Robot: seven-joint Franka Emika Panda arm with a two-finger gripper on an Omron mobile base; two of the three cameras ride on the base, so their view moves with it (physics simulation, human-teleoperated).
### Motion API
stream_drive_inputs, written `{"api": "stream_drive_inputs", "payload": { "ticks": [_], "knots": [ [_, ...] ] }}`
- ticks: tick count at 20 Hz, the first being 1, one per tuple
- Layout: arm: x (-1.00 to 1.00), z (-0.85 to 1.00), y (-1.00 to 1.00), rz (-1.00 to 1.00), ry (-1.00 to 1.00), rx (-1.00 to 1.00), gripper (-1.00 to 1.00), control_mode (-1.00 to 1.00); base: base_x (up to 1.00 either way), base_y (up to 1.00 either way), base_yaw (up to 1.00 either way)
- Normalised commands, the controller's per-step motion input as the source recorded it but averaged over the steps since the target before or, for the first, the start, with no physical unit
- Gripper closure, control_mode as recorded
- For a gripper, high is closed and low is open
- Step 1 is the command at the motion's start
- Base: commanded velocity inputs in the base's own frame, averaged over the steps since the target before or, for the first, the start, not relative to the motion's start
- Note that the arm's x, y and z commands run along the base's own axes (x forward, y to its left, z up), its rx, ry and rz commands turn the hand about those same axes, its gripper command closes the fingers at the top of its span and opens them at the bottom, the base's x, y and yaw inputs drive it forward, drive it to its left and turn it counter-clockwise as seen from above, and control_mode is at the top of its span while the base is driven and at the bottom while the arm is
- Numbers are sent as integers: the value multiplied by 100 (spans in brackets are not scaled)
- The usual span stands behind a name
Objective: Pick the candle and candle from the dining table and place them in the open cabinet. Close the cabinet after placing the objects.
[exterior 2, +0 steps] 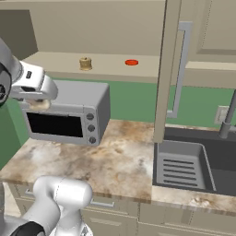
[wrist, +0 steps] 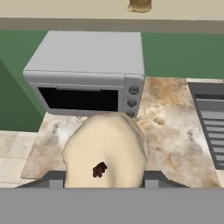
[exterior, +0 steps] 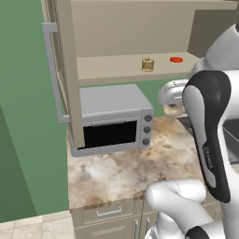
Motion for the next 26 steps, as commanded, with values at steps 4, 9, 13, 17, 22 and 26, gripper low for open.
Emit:
{"api": "stream_drive_inputs", "payload": {
  "ticks": [4, 9, 13, 17, 22, 26],
  "knots": [
    [72, 0, 7, 0, -5, 3, 100, -100, 0, 0, 0],
    [53, 9, 12, 0, -11, 1, 100, -100, 0, 0, 0],
    [38, 18, 16, 0, -20, 1, 100, -100, 0, 0, 0],
    [19, 21, 15, 0, -11, 3, 100, -100, 0, 0, 0],
    [20, 11, 15, 0, 0, 1, 100, -100, 0, 0, 0],
    [25, 9, 25, 0, 0, 0, 100, -100, 0, 0, 0]
  ]
}}
